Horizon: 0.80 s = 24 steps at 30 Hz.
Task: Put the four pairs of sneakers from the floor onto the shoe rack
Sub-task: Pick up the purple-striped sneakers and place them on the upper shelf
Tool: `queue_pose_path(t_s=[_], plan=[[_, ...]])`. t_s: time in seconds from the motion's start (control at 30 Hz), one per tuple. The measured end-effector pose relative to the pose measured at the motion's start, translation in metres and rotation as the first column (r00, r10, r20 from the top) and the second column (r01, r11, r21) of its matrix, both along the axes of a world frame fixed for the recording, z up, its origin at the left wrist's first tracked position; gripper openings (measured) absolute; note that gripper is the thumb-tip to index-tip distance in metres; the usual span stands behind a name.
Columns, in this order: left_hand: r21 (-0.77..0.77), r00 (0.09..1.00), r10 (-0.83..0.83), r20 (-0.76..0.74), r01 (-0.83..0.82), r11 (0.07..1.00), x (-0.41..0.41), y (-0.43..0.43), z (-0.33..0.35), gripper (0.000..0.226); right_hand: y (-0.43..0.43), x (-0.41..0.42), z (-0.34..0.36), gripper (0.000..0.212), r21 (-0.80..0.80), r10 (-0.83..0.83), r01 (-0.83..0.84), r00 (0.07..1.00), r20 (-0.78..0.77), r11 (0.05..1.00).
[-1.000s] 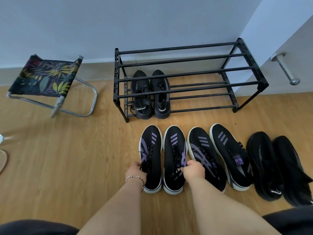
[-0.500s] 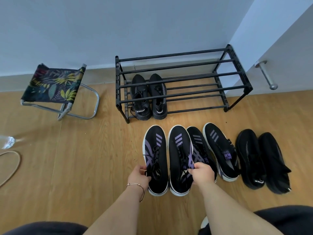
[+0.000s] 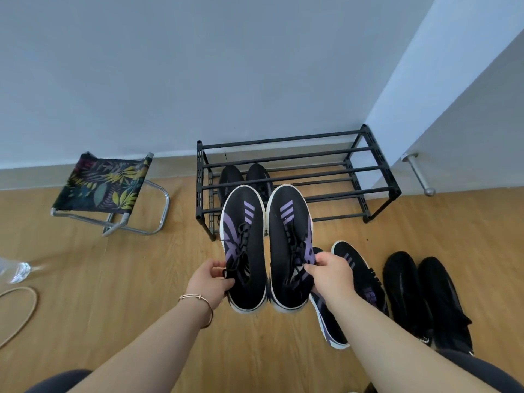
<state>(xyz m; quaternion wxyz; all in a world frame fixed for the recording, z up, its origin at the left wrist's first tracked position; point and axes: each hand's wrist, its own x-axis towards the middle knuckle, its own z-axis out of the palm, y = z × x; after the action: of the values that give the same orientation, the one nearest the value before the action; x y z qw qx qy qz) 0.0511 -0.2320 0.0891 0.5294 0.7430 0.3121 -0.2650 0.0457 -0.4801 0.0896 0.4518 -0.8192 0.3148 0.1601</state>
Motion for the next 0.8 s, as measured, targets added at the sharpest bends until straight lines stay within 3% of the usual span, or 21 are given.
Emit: queue_pose_path(t_s=[0.3,0.5,0.8], plan=[[-0.064,0.991,0.048,0.121,-0.040,0.997,0.103,0.007,0.013,0.031,0.002,0.116,0.003,0.020,0.024,0.020,-0.023,0.994,0.110,0.999],[-0.008,0.978,0.066,0.196,-0.066,0.998,0.172,0.018,0.006,0.039,0.027,0.191,-0.009,0.012,-0.043,0.045,-0.039,0.985,0.165,0.998],[-0.072,0.964,0.172,0.205,-0.160,0.984,0.209,0.026,-0.014,0.032,0.039,0.242,-0.031,0.017,-0.076,0.068,-0.055,0.983,0.173,0.996]])
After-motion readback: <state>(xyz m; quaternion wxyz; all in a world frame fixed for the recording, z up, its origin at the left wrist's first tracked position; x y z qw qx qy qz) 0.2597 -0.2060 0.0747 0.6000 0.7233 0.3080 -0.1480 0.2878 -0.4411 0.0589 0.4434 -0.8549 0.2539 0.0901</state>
